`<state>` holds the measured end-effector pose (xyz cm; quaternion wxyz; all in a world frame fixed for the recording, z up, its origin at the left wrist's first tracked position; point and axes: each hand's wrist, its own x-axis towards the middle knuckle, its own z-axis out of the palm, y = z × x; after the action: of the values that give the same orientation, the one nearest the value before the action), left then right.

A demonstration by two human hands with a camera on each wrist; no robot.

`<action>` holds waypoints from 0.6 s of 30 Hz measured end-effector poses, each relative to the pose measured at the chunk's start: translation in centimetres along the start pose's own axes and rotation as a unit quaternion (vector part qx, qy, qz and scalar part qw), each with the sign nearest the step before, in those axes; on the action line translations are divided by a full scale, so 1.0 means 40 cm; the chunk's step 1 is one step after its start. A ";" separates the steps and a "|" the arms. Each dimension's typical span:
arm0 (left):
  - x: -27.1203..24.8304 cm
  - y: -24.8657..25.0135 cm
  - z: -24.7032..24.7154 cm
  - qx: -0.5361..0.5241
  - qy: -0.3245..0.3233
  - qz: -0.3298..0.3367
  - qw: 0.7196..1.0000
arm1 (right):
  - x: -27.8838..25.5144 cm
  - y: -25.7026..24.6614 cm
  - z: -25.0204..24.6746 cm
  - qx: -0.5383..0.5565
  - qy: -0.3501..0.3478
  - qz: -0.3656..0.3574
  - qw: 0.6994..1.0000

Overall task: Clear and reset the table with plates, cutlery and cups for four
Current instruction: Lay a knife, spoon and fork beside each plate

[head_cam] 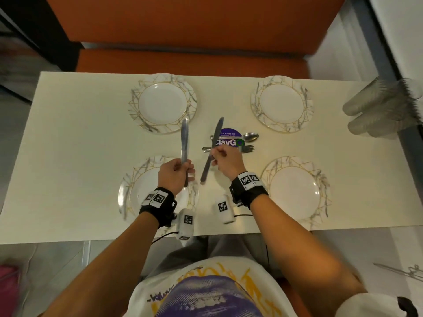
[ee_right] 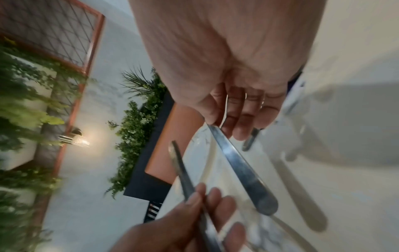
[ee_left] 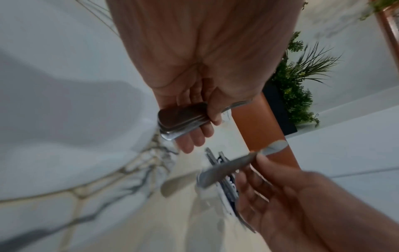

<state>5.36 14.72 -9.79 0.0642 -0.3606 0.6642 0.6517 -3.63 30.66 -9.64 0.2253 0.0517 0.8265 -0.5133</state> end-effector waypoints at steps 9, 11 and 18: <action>-0.042 -0.081 -0.121 0.007 0.005 -0.023 1.000 | -0.146 0.155 0.091 -0.196 -0.030 0.058 0.978; -0.044 -0.086 -0.129 -0.007 0.000 -0.021 1.000 | -0.150 0.162 0.107 -0.206 -0.016 0.072 0.976; -0.056 -0.093 -0.138 -0.011 -0.017 -0.005 1.000 | -0.169 0.163 0.111 -0.263 0.024 0.076 0.962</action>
<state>11.21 10.98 -10.78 0.0750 -0.3537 0.6537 0.6648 5.87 30.82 -13.79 0.2490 0.0656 0.9313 -0.2578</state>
